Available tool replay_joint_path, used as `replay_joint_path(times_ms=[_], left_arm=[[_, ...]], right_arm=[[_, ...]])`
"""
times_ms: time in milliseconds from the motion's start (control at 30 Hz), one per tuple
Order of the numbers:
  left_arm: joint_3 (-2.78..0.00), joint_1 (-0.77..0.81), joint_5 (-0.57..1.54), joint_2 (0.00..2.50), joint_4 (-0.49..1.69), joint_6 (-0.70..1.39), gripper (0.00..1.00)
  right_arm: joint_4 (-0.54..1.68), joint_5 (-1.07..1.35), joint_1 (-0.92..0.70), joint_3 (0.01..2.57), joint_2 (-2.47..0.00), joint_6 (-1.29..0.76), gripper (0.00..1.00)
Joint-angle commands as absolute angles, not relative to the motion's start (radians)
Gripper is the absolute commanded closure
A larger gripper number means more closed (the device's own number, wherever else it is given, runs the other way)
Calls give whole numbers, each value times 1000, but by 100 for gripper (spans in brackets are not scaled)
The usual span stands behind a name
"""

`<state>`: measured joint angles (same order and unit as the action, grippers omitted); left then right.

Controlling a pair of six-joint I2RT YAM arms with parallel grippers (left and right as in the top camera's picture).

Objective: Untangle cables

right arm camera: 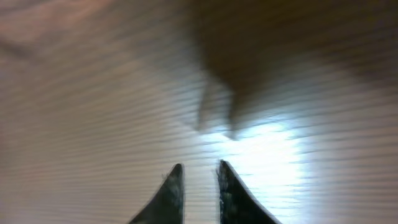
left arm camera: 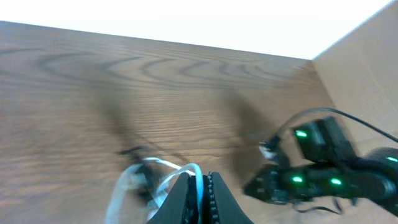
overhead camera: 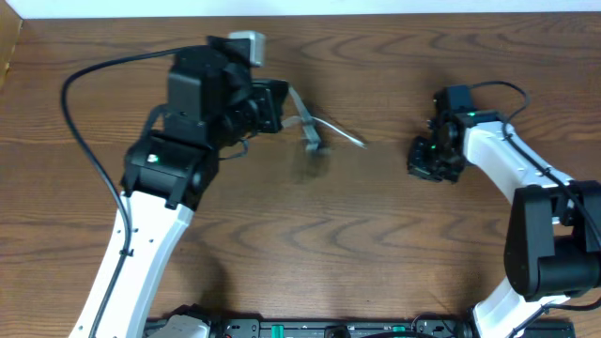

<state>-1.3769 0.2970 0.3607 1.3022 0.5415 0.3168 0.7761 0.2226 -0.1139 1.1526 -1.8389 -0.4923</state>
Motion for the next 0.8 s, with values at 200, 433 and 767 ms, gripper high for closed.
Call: replay_joint_path(times_ms=[200, 433, 767], left_arm=[[-1392, 222, 356, 1313, 611, 304, 93], [-1392, 222, 388, 1313, 596, 306, 93], [-1392, 222, 533, 1313, 595, 310, 93]], right_arm=[[765, 339, -27, 1164, -1778, -276, 92], [553, 865, -70, 1164, -1697, -125, 48], [217, 914, -250, 1164, -1718, -95, 12]])
